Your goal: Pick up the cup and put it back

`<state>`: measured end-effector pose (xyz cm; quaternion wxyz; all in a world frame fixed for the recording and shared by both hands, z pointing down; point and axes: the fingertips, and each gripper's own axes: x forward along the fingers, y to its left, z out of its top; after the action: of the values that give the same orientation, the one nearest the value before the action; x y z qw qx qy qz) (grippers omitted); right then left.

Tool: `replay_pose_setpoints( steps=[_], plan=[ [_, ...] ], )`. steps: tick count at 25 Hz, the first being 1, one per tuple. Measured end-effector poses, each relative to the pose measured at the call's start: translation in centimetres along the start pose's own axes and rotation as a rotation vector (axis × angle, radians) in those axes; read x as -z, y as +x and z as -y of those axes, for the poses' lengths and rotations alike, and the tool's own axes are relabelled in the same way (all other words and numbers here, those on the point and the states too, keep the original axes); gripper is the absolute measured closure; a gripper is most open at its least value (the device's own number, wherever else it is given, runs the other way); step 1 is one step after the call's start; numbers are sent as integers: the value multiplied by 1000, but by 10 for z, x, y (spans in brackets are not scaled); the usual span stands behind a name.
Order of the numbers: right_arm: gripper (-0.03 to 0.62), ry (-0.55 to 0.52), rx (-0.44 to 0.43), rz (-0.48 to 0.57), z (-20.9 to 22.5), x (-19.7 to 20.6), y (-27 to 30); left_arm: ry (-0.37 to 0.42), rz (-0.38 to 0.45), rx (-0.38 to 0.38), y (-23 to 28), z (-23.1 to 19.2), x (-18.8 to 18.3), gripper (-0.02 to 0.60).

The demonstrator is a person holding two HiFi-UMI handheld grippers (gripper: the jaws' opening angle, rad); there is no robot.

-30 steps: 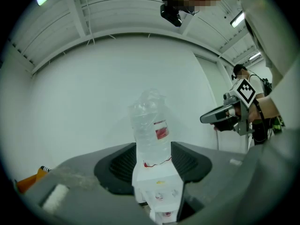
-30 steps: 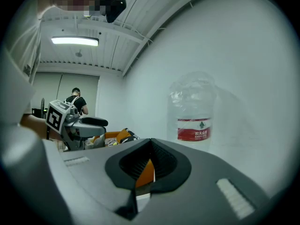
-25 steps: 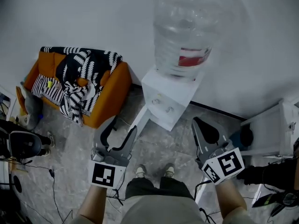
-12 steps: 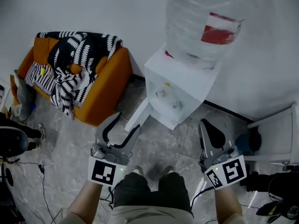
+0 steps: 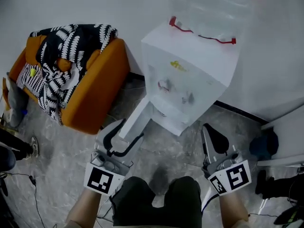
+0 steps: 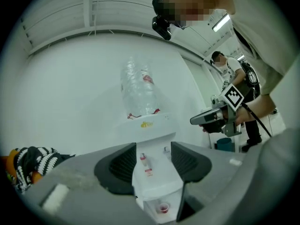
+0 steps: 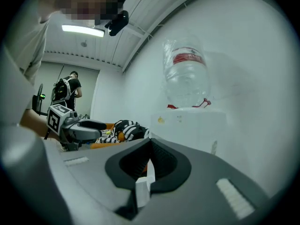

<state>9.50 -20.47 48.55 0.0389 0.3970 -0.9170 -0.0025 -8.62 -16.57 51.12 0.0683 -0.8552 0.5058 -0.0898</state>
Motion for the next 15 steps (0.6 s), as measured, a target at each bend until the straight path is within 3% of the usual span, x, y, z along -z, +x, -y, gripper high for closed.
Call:
replay_pose_setpoints(
  steps=[8, 15],
  plan=[
    [591, -35, -9, 37, -9, 116, 6, -19, 87, 68, 20, 31, 106, 342],
    [591, -59, -11, 60, -5, 206, 13, 9, 103, 76, 33, 45, 188, 342]
  ],
)
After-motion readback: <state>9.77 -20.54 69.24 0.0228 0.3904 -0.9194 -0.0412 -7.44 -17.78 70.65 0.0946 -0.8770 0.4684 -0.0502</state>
